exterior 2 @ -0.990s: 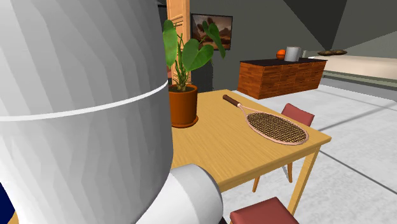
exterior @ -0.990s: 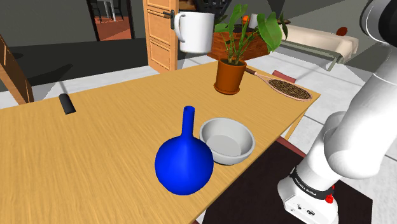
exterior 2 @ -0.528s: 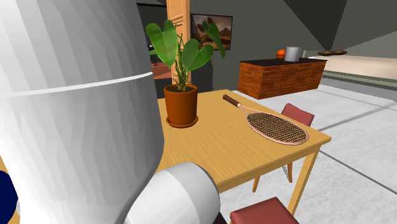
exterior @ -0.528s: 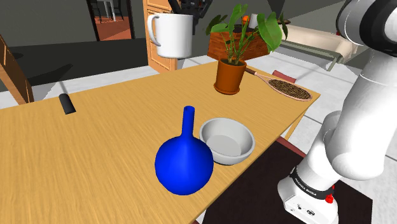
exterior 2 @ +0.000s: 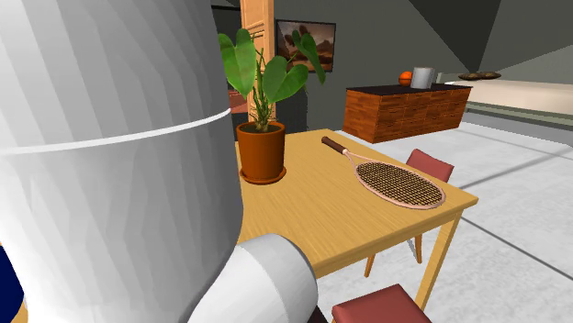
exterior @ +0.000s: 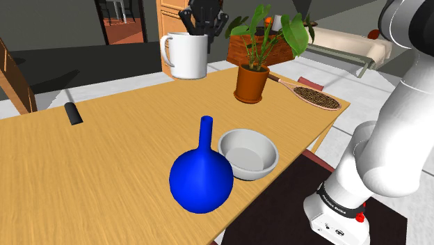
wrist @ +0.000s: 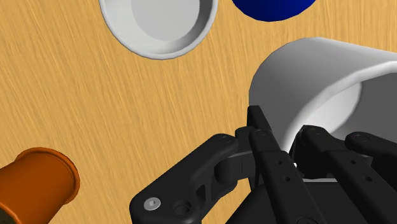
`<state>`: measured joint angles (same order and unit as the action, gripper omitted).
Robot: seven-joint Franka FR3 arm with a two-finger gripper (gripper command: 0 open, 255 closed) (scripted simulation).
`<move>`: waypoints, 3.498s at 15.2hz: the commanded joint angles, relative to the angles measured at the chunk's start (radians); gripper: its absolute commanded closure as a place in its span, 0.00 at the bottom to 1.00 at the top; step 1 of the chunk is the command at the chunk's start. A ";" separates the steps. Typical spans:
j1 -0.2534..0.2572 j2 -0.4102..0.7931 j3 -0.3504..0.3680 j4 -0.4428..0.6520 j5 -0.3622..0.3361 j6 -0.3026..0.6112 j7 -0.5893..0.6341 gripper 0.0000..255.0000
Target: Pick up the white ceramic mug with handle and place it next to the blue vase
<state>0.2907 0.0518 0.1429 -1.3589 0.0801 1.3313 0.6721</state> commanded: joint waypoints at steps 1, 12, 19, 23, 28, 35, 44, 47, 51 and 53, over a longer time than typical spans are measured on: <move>-0.002 -0.016 -0.002 -0.050 0.002 0.034 -0.006 1.00; -0.004 -0.069 -0.003 -0.266 0.007 0.198 -0.023 1.00; -0.004 -0.084 -0.003 -0.379 0.009 0.295 -0.032 1.00; -0.003 -0.087 -0.003 -0.437 0.010 0.349 -0.036 1.00; -0.003 -0.086 -0.002 -0.503 0.011 0.416 -0.041 1.00; -0.002 -0.076 -0.001 -0.585 0.012 0.508 -0.047 1.00; 0.000 -0.047 0.001 -0.674 0.011 0.626 -0.053 1.00; 0.000 -0.034 0.001 -0.699 0.011 0.665 -0.055 1.00; 0.001 -0.013 0.002 -0.731 0.010 0.716 -0.057 1.00; 0.002 -0.002 0.002 -0.745 0.009 0.742 -0.058 1.00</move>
<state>0.2915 0.0452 0.1444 -2.0959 0.0894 2.0594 0.6131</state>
